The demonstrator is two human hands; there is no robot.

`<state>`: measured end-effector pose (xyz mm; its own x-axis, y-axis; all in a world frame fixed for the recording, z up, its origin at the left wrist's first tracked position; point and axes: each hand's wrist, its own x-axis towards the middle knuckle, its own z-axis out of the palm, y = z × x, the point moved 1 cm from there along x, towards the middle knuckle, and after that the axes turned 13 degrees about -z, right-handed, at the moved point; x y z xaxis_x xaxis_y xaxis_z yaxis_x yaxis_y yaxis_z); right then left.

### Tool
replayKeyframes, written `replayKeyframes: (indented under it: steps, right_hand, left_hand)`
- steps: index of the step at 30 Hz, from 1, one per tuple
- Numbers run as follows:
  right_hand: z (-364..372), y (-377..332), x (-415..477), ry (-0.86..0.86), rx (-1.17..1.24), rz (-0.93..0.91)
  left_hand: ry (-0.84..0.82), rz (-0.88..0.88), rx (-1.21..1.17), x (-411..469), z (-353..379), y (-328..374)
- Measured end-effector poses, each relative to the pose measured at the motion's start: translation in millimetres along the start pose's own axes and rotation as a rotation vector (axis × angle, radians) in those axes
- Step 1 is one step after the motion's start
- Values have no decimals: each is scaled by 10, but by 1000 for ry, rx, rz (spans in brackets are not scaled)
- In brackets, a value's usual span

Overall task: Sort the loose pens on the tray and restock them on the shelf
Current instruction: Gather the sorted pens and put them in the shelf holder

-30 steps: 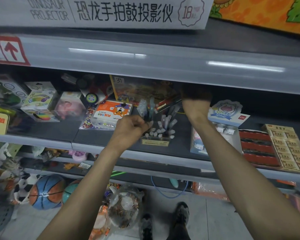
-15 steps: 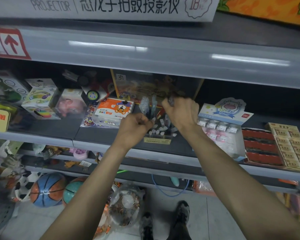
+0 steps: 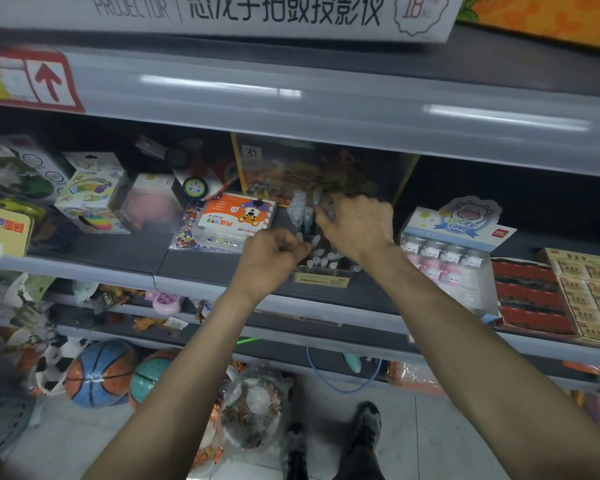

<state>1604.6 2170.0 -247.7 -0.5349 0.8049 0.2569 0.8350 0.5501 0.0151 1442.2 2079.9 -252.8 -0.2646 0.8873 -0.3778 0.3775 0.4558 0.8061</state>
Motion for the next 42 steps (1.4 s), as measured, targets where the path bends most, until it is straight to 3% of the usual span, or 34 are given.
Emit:
replayKeyframes:
  steps: [9,14,20,26,30,35,42]
  right_hand:
    - [-11,17,-199,97,47,9]
    - [2,57,-325,104,274,58]
    - [10,47,-479,174,568,121]
    - [-23,-22,-943,331,592,251]
    - [-6,-39,-949,350,692,356]
    - [-40,-99,-553,332,609,280]
    - [26,-42,-208,245,683,457]
  left_hand:
    - [17,5,18,55,-18,-60]
    - [90,37,19,24,-57,-74]
    - [-72,23,7,-1,2,-187]
    - [-74,41,-16,-10,44,-333]
    - [43,153,-83,104,8,-284]
    - [150,399,101,295,119,34]
    - [230,408,77,480,231,78]
